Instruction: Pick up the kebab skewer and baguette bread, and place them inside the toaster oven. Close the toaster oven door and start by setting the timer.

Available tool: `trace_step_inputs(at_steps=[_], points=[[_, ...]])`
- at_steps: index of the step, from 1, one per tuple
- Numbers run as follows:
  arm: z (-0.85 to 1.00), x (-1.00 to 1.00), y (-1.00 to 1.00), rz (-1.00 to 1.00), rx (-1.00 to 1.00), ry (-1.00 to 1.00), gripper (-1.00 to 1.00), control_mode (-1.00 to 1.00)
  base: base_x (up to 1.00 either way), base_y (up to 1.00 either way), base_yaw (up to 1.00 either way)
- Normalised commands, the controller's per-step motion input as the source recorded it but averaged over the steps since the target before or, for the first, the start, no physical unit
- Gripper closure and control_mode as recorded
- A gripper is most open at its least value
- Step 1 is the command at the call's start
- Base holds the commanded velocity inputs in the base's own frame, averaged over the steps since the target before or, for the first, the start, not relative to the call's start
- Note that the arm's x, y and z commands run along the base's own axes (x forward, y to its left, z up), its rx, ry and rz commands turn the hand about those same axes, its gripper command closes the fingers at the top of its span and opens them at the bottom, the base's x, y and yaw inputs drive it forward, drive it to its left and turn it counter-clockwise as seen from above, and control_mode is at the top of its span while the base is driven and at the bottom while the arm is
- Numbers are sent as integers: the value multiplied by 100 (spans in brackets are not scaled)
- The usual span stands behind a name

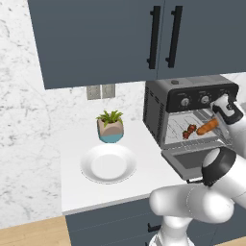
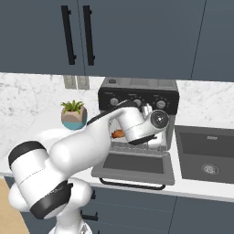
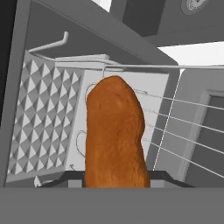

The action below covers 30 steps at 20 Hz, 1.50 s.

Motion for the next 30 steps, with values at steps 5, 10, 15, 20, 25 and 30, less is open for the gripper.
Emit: trace_step_inputs(at_steps=[5, 10, 15, 20, 25, 30], points=[[0, 27, 0, 2, 0, 0, 100, -100, 0, 0, 0], [-11, 14, 0, 6, 0, 0, 100, -100, 0, 0, 0], [-3, 13, 10, 1, 0, 0, 100, -100, 0, 0, 0], [0, 4, 21, 0, 0, 2, 100, -100, 0, 0, 0], [0, 0, 17, 0, 0, 4, -100, -100, 0, 0, 0], [0, 0, 3, 0, 0, 0, -100, -100, 0, 0, 0]])
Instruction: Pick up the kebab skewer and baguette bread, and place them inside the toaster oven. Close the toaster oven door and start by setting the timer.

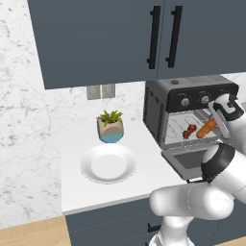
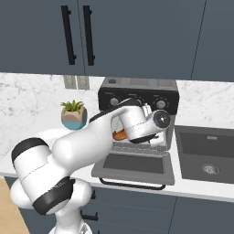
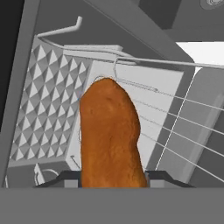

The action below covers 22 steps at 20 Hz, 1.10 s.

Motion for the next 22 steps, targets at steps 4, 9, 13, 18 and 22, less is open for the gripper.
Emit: trace_step_inputs(at_steps=[4, 9, 13, 18, 22], points=[[0, 0, 0, 0, 0, 0, -100, -100, 0, 0, 0], [0, 0, 0, 0, 0, 0, -100, -100, 0, 0, 0], [0, 0, -2, 0, 0, 0, -100, -100, 0, 0, 0], [6, -7, -10, 0, 0, 0, -100, -100, 0, 0, 0], [16, -24, -6, 0, 0, 0, -100, -100, 0, 0, 0]])
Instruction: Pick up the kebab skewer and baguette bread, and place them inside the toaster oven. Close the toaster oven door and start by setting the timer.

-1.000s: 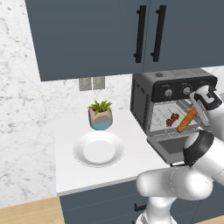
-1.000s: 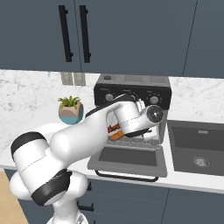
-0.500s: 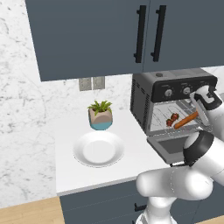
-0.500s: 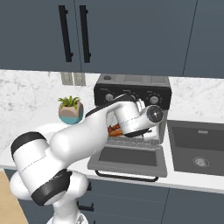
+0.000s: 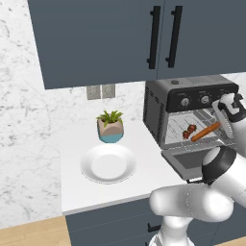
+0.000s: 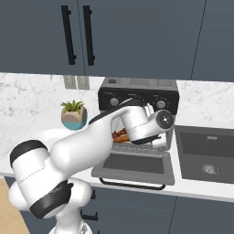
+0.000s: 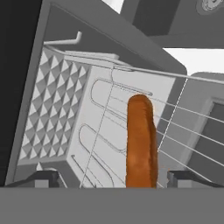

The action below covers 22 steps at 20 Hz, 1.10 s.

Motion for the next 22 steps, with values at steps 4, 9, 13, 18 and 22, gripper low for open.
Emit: trace_step_inputs(at_steps=[4, 9, 13, 18, 22], points=[[16, -46, -9, 0, -2, 0, -100, -100, 0, 0, 0], [6, -63, 2, 9, -12, 0, -100, -100, 0, 0, 0], [2, -39, 25, 20, -25, -5, -100, -100, 0, 0, 0], [0, -17, 18, 20, -26, -4, -100, -100, 0, 0, 0], [0, -29, 14, 22, -28, 0, -100, -100, 0, 0, 0]])
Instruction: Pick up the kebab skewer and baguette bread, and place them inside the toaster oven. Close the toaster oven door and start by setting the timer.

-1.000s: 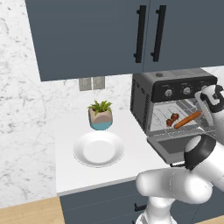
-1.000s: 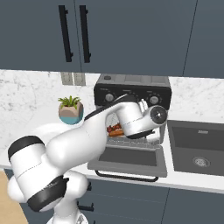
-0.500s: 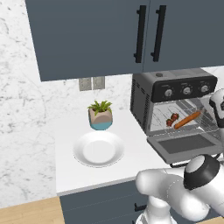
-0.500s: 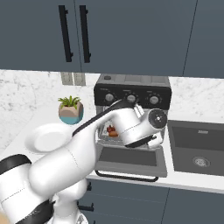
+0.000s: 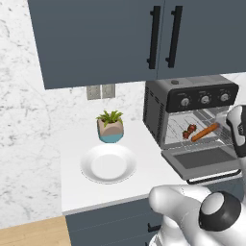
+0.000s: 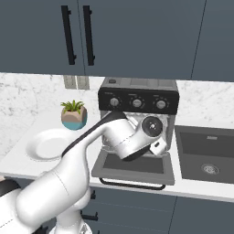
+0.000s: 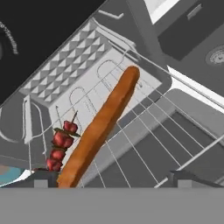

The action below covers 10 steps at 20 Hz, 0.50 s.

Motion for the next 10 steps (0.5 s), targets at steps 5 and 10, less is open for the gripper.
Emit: trace_step_inputs(at_steps=[5, 10], points=[[0, -30, 8, 17, -28, 0, -100, -100, 0, 0, 0], [-12, -44, -12, 11, -16, 0, -100, -100, 0, 0, 0]])
